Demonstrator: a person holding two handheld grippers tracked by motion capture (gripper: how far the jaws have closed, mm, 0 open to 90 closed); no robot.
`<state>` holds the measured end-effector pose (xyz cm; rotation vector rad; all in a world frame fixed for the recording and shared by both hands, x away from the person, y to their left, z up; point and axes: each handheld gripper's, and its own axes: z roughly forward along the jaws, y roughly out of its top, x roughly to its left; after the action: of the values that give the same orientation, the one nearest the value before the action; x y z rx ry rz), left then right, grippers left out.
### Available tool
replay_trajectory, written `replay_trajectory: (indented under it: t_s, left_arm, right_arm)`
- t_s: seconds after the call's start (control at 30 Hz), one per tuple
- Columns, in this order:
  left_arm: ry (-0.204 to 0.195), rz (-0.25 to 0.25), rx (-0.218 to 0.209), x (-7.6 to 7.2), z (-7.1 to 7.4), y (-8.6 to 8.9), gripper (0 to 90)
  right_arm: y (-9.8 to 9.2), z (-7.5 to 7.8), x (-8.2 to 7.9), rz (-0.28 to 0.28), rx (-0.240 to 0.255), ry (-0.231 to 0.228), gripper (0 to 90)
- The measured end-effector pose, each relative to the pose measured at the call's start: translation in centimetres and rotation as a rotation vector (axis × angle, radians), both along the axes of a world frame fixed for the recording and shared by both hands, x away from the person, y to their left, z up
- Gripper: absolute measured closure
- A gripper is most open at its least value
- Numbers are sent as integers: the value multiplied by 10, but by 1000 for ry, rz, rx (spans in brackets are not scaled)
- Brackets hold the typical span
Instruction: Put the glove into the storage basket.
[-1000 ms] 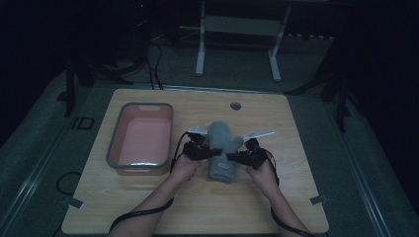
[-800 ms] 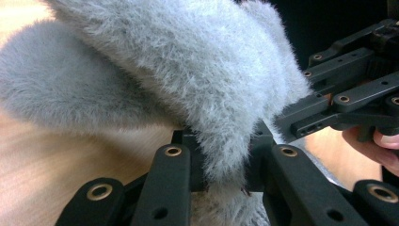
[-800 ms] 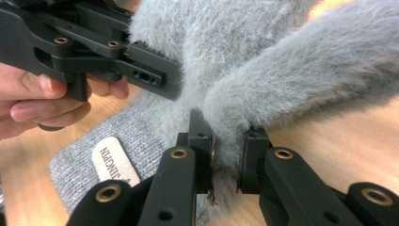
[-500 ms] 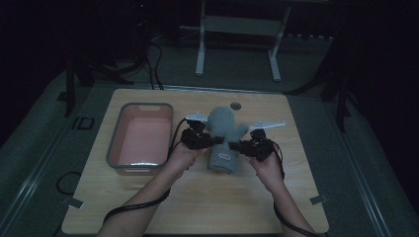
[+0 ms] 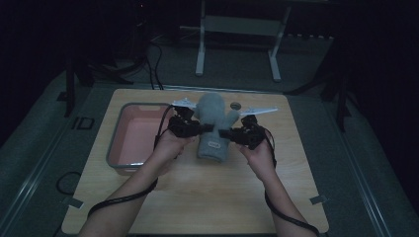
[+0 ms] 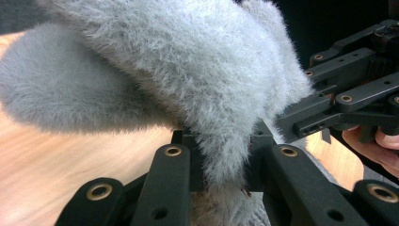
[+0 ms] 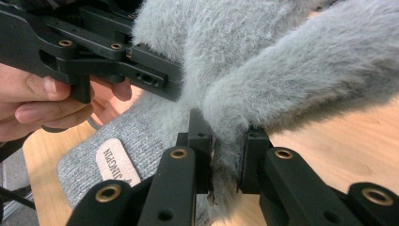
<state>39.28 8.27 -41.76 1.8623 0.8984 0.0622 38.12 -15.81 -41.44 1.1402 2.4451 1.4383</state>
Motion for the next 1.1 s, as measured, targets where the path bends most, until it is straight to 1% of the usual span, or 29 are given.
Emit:
replay_trajectory:
  t_s: [0.17, 0.27, 0.3, 0.33, 0.37, 0.4, 0.53, 0.57, 0.6, 0.63, 0.7, 0.73, 0.83, 0.93, 0.97, 1.0, 1.1]
  left_arm:
    - [-19, 18, 22, 1, 11, 21, 774]
    - [-28, 17, 21, 2, 13, 36, 773]
    - [-23, 20, 17, 3, 13, 42, 773]
    - [-23, 25, 23, 3, 13, 48, 773]
    - [-23, 25, 23, 3, 13, 48, 773]
    - [-18, 41, 35, 2, 13, 59, 773]
    - [-8, 76, 52, -1, 13, 82, 773]
    - [-8, 76, 52, -1, 13, 82, 773]
    - [-8, 90, 60, -3, 14, 94, 773]
    - [-1, 98, 63, -3, 15, 100, 773]
    - [2, 115, 71, -4, 16, 113, 773]
    - [10, 125, 68, -4, 16, 119, 772]
    - [15, 152, 75, -7, 16, 139, 773]
    - [24, 178, 74, -9, 16, 157, 773]
    - [24, 178, 74, -9, 16, 157, 773]
    - [30, 189, 78, -10, 15, 167, 773]
    - [38, 197, 80, -8, 6, 177, 772]
  right_arm:
    - [21, 10, 6, 17, -3, -9, 796]
    - [36, 14, 9, 29, -9, -13, 797]
    - [41, 15, 10, 34, -10, -15, 796]
    - [47, 16, 11, 39, -9, -13, 796]
    - [47, 16, 11, 39, -9, -13, 796]
    - [60, 14, 14, 50, -7, -4, 796]
    - [83, 12, 17, 69, -1, 5, 796]
    - [89, 12, 18, 76, 4, 9, 796]
    - [97, 11, 19, 82, 10, 13, 796]
    - [102, 11, 20, 88, 12, 15, 796]
    - [115, 12, 22, 99, 10, 20, 796]
    - [122, 12, 24, 105, 8, 19, 796]
    - [144, 12, 27, 129, -1, 24, 796]
    - [164, 13, 30, 150, -8, 28, 796]
    - [170, 12, 30, 155, -9, 27, 795]
    - [177, 12, 31, 159, -12, 31, 796]
    - [189, 7, 34, 166, -25, 33, 795]
